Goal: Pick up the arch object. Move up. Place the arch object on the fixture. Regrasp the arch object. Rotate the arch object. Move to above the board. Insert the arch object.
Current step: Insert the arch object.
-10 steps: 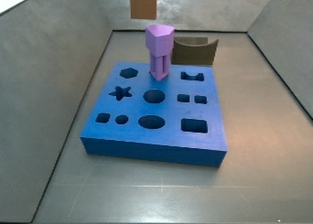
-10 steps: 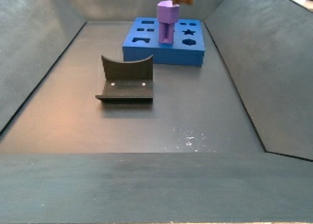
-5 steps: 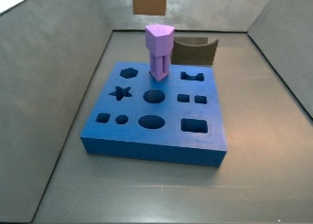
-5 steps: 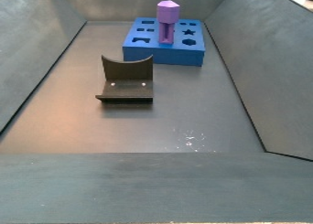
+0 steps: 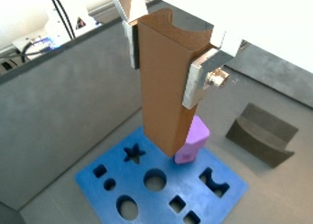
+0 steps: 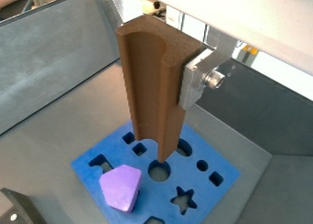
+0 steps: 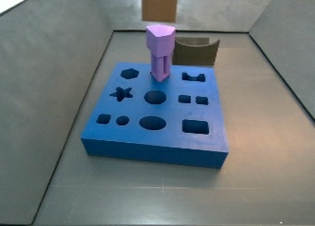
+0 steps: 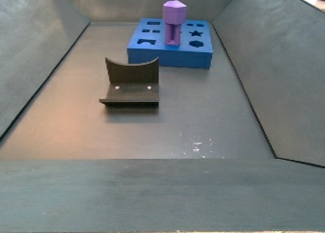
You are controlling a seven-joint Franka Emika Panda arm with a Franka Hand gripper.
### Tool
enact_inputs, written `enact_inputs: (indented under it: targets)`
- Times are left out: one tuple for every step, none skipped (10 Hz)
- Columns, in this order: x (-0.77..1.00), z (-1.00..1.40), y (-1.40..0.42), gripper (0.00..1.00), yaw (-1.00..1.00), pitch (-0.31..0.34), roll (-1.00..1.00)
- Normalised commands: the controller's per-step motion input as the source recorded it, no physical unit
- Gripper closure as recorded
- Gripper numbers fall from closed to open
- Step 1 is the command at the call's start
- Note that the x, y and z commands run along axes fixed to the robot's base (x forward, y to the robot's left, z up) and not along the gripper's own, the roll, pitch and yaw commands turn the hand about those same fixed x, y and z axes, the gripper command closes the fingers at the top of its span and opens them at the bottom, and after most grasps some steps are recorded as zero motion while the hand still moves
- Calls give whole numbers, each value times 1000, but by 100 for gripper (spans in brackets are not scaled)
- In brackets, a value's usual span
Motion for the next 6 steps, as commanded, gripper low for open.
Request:
enact_inputs:
  targets:
    - [1000, -177, 0, 100, 0, 131, 19]
    - [1000, -177, 0, 100, 0, 123, 19]
    - [1000, -197, 0, 100, 0, 109, 16]
    - [1000, -189, 0, 100, 0, 114, 13]
    - [1000, -243, 0, 100, 0, 86, 3]
    - [1000, -289, -17, 100, 0, 67, 1]
